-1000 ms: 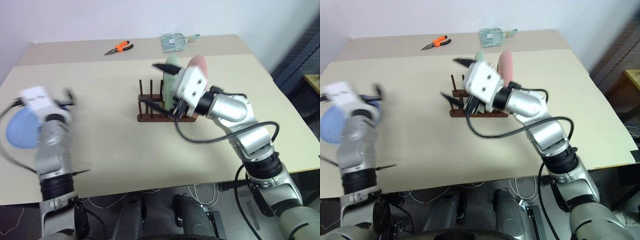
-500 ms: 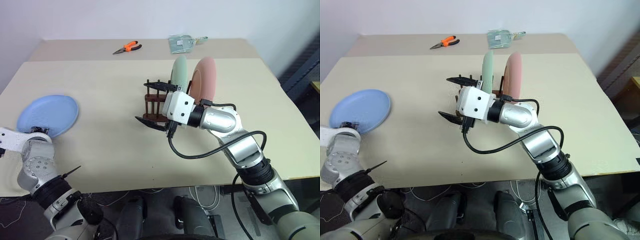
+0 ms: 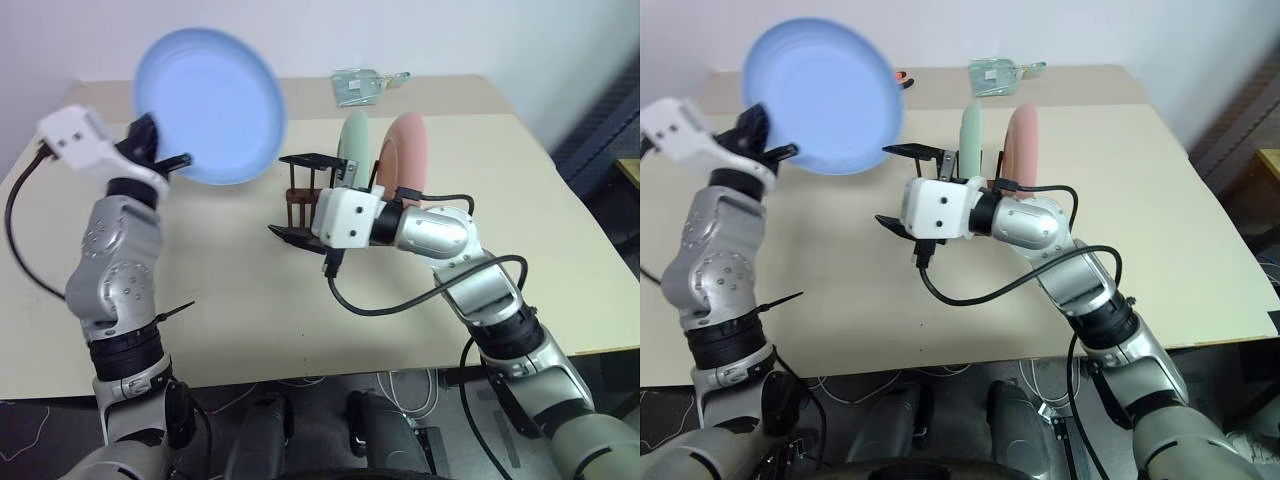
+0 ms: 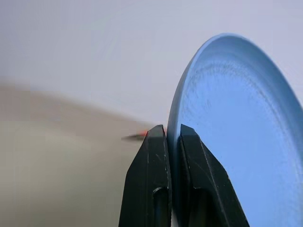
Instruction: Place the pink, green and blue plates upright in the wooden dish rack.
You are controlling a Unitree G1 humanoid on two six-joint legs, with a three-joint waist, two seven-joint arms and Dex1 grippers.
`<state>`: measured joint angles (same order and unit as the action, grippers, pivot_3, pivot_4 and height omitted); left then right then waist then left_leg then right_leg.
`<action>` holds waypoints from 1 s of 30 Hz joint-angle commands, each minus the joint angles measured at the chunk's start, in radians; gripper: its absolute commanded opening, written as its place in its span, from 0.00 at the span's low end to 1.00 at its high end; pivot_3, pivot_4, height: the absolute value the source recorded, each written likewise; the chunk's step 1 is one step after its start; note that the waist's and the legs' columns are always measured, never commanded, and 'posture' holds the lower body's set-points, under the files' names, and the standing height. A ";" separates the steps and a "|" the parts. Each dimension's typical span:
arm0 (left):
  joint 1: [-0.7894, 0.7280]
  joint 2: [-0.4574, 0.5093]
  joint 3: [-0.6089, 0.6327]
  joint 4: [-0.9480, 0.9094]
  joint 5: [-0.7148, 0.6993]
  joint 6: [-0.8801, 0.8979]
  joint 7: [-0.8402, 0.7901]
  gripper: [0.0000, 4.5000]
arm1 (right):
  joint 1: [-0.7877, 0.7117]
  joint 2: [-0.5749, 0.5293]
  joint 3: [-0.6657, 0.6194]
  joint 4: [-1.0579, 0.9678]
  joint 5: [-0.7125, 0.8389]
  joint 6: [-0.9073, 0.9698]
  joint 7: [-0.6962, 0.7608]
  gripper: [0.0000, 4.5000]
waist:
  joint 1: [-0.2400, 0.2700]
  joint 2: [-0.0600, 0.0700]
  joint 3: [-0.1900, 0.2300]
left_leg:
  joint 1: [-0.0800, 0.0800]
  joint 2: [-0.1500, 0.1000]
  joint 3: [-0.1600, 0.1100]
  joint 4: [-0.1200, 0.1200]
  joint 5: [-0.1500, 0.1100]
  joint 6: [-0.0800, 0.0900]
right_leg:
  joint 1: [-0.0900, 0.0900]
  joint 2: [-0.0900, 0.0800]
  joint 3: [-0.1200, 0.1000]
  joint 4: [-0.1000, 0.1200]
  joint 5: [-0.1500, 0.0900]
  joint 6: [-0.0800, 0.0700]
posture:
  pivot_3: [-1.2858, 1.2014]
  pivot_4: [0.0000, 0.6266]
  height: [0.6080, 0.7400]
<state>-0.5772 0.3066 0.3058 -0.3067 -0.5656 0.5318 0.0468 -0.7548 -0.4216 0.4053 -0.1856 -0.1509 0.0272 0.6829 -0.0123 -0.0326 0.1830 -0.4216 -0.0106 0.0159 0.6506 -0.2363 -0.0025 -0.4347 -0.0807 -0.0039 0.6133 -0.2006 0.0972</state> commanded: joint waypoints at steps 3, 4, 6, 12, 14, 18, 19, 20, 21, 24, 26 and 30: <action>-0.051 -0.013 -0.053 -0.089 -0.022 0.011 -0.036 0.01 | -0.092 0.007 0.023 0.167 -0.195 -0.103 -0.103 1.00 | -0.007 0.000 0.000 | 0.002 0.001 0.002 -0.001 0.000 0.000 | 0.000 0.001 0.001 0.000 0.000 0.000 | 0.52 0.24 0.98; -0.053 -0.015 -0.057 -0.095 -0.024 0.014 -0.038 0.01 | -0.098 0.009 0.026 0.187 -0.214 -0.119 -0.111 1.00 | -0.006 0.000 0.000 | 0.002 0.002 0.002 -0.001 0.000 0.000 | 0.000 0.001 0.001 0.000 0.000 0.000 | 0.52 0.24 0.98; -0.049 -0.016 -0.060 -0.102 -0.027 0.018 -0.044 0.01 | -0.106 0.021 0.021 0.212 -0.236 -0.127 -0.124 1.00 | -0.004 0.000 0.000 | 0.002 0.002 0.002 -0.001 0.000 0.000 | 0.000 0.001 0.001 0.000 0.000 0.000 | 0.52 0.24 0.98; -0.035 -0.014 -0.050 -0.107 -0.023 0.022 -0.059 0.00 | -0.113 0.046 0.006 0.234 -0.283 -0.142 -0.146 0.36 | -0.001 0.000 0.000 | 0.001 0.002 0.002 -0.001 0.000 0.000 | 0.000 0.000 0.001 0.000 0.000 0.000 | 0.52 0.24 0.98; -0.031 -0.010 -0.047 -0.108 -0.022 0.021 -0.066 0.00 | -0.115 0.049 0.007 0.239 -0.298 -0.154 -0.153 0.11 | -0.001 0.000 0.000 | 0.001 0.002 0.002 -0.001 0.000 0.000 | 0.000 0.000 0.001 0.000 0.000 0.000 | 0.52 0.24 0.98; -0.026 -0.021 -0.034 -0.111 -0.044 0.015 -0.080 0.08 | -0.120 0.057 0.006 0.242 -0.324 -0.177 -0.161 0.00 | -0.001 0.000 0.000 | 0.001 0.002 0.002 -0.001 0.000 0.000 | 0.000 0.000 0.001 0.000 0.000 0.000 | 0.52 0.24 0.98; -0.030 -0.027 -0.024 -0.108 -0.052 0.011 -0.076 0.16 | -0.122 0.058 0.009 0.243 -0.334 -0.186 -0.165 0.00 | -0.001 0.000 0.000 | 0.001 0.002 0.002 -0.001 0.000 0.000 | 0.000 0.000 0.001 0.000 0.000 0.000 | 0.52 0.24 0.98; -0.035 -0.033 -0.014 -0.104 -0.058 0.007 -0.068 0.22 | -0.123 0.058 0.010 0.242 -0.341 -0.192 -0.166 0.00 | -0.001 0.000 0.000 | 0.001 0.002 0.002 -0.001 0.000 0.000 | 0.000 0.000 0.001 0.000 0.000 0.000 | 0.52 0.24 0.98; -0.047 -0.041 0.003 -0.097 -0.062 -0.004 -0.052 0.31 | -0.123 0.059 0.012 0.241 -0.347 -0.195 -0.167 0.00 | -0.001 0.000 0.000 | 0.001 0.002 0.002 -0.001 0.000 0.000 | 0.000 0.000 0.001 0.000 0.000 0.000 | 0.52 0.24 0.98; -0.093 -0.048 0.085 -0.059 -0.056 -0.065 0.006 0.65 | -0.126 0.061 0.009 0.238 -0.357 -0.201 -0.170 0.00 | -0.002 0.000 0.000 | 0.001 0.002 0.002 -0.001 0.000 0.000 | 0.000 0.000 0.001 0.000 0.000 0.000 | 0.52 0.24 0.98; -0.117 -0.026 0.142 -0.022 -0.027 -0.115 0.040 0.65 | -0.129 0.061 0.002 0.233 -0.358 -0.206 -0.173 0.00 | -0.004 0.000 0.001 | 0.001 0.002 0.002 -0.001 0.000 0.000 | 0.000 0.001 0.001 0.001 0.000 0.000 | 0.52 0.24 0.98; -0.094 0.081 0.205 0.078 0.105 -0.201 0.069 0.65 | -0.125 0.089 -0.055 0.196 -0.273 -0.205 -0.180 0.00 | -0.005 0.000 0.001 | 0.002 0.001 0.002 -0.001 0.000 0.000 | 0.000 0.001 0.001 0.001 0.000 0.000 | 0.52 0.24 0.98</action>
<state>-0.6798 0.3520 0.4744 -0.2537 -0.5252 0.3812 0.1019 -0.8455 -0.3572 0.4120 0.0807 -0.4850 -0.1643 0.5247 -0.0170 -0.0322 0.1836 -0.4196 -0.0091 0.0183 0.6494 -0.2361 -0.0023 -0.4346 -0.0798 -0.0025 0.6142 -0.2005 0.0974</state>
